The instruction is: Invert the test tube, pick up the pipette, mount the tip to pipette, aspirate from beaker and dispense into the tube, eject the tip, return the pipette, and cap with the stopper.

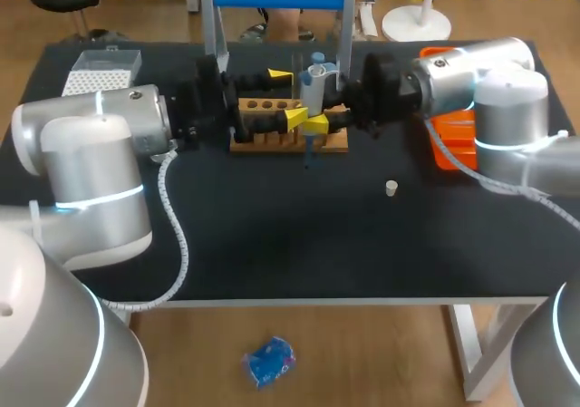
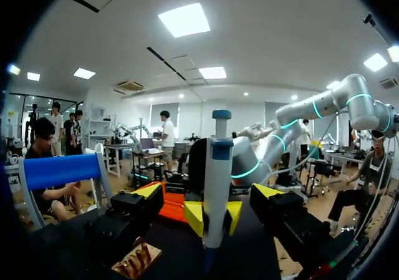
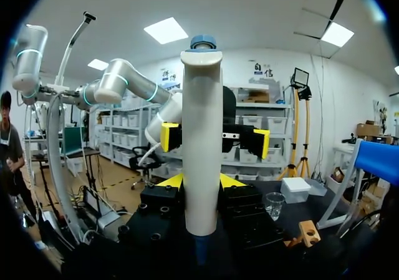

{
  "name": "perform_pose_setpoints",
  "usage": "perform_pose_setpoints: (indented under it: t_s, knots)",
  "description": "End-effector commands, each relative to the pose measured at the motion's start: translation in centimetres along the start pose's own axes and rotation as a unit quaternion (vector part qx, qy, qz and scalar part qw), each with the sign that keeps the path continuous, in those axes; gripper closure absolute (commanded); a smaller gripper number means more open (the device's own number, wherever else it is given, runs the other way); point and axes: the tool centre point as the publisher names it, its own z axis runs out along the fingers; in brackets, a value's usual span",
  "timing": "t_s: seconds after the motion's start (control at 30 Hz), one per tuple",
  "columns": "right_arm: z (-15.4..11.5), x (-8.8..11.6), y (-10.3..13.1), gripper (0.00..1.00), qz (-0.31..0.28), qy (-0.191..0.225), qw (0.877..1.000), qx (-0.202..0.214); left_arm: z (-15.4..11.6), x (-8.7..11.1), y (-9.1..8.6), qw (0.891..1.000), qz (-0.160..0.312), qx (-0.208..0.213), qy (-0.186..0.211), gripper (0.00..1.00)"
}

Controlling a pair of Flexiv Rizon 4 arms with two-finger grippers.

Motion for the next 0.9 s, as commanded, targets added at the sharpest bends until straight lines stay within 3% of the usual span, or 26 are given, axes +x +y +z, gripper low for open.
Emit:
perform_pose_setpoints:
  t_s: [0.03,0.33,0.57,0.77,0.9]
  knots:
    - [0.3,-0.7,-0.2,1.00,0.001,0.007,1.000,-0.002,0.4,-0.2,0.2,1.000,0.001,0.003,0.001,0.11]
    - [1.2,-1.7,-0.3,1.00,0.009,0.016,1.000,-0.002,0.9,-0.1,0.3,1.000,0.004,0.003,0.007,0.17]
    - [1.5,-2.0,-0.3,1.00,0.013,0.021,1.000,-0.002,1.0,-0.1,0.4,1.000,0.004,0.003,0.011,0.28]
    - [1.6,-2.0,-0.4,1.00,0.019,0.024,1.000,-0.002,1.1,-0.1,0.4,1.000,0.004,0.001,0.015,0.30]
    - [1.6,-2.0,-0.5,1.00,0.022,0.027,0.999,-0.002,1.2,-0.1,0.4,1.000,0.006,-0.004,0.019,0.39]
